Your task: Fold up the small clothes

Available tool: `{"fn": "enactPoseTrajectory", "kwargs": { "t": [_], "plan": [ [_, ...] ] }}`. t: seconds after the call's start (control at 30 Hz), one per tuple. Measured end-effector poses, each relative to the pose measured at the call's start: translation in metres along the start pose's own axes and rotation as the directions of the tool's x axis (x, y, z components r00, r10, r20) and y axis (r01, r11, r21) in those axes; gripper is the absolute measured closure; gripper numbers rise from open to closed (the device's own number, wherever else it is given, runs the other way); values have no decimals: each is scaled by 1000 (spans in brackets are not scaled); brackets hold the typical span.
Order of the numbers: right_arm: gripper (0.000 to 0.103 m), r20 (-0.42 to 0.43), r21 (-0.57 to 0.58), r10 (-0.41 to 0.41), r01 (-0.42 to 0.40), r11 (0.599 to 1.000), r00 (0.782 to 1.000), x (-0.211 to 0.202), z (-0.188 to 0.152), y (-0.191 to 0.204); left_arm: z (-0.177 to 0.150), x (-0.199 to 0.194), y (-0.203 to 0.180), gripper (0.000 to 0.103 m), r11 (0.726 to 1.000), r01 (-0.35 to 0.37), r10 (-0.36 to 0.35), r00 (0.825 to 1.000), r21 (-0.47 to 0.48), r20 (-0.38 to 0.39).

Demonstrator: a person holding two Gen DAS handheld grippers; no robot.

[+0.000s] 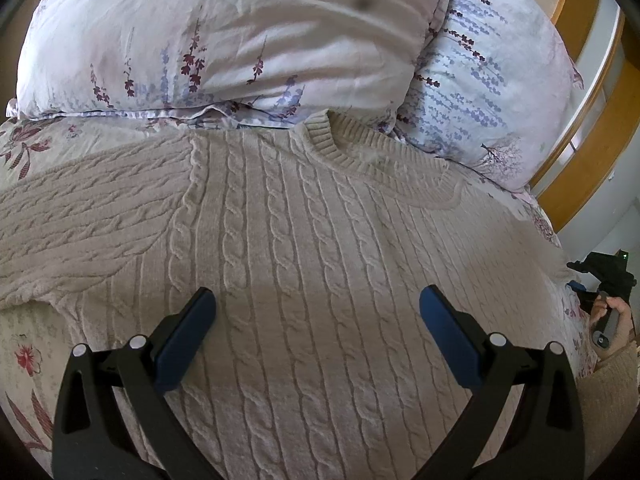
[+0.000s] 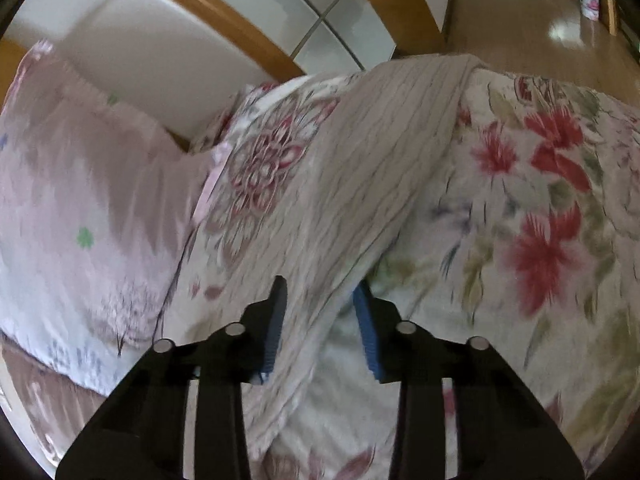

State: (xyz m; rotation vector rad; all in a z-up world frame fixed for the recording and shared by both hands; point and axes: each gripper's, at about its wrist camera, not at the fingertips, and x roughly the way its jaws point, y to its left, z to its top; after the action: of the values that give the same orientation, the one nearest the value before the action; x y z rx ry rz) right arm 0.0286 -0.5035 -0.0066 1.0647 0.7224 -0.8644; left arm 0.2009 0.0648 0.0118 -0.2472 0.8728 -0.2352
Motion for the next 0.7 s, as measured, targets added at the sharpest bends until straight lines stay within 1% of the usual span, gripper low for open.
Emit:
{"fn": "enactPoseTrajectory", "kwargs": {
  "t": [0.07,0.1,0.17,0.27,0.3,0.37,0.43,0.47,0.53,0.57,0.6,0.63,0.7],
  "plan": [
    [90,7,-6,-9,9,1000,1000,3,5,-3,0,0,0,2,1000,0,0,1000,1,1],
    [92,9,-16,-10,11,1000,1000,3,6,-4,0,0,0,2,1000,0,0,1000,1,1],
    [93,36,-65,-5,7,998,999,-2,5,2,0,0,0,2,1000,0,0,1000,-1,1],
    [93,127,-207,18,9,978,992,-26,-4,32,1,1,1,2,1000,2,-2,1000,-4,3],
    [93,142,-246,41,-5,969,989,-33,-8,41,1,0,1,2,1000,2,-2,1000,-4,3],
    [93,141,-347,132,-76,935,981,-52,-25,69,1,0,1,2,1000,3,-3,1000,-5,3],
    [93,105,-416,208,-147,898,973,-62,-43,91,1,0,2,2,1000,4,-4,1000,-8,4],
    [93,62,-467,256,-199,862,965,-68,-60,106,1,0,2,2,1000,5,-5,1000,-9,5],
    [93,-34,-541,312,-280,793,950,-70,-93,129,1,-1,3,2,1000,8,-8,1000,-17,11],
    [93,-125,-584,325,-335,739,937,-65,-122,142,1,-2,4,2,1000,10,-10,1000,-22,13],
    [93,-184,-606,316,-361,709,931,-59,-141,148,1,-3,5,2,1000,16,-15,1000,-27,17],
    [93,-254,-628,288,-384,677,923,-49,-165,154,1,-4,6,2,999,24,-23,999,-35,23],
    [93,-340,-647,223,-400,650,913,-30,-197,157,1,-5,8,2,998,38,-37,999,-44,31]
  ]
}}
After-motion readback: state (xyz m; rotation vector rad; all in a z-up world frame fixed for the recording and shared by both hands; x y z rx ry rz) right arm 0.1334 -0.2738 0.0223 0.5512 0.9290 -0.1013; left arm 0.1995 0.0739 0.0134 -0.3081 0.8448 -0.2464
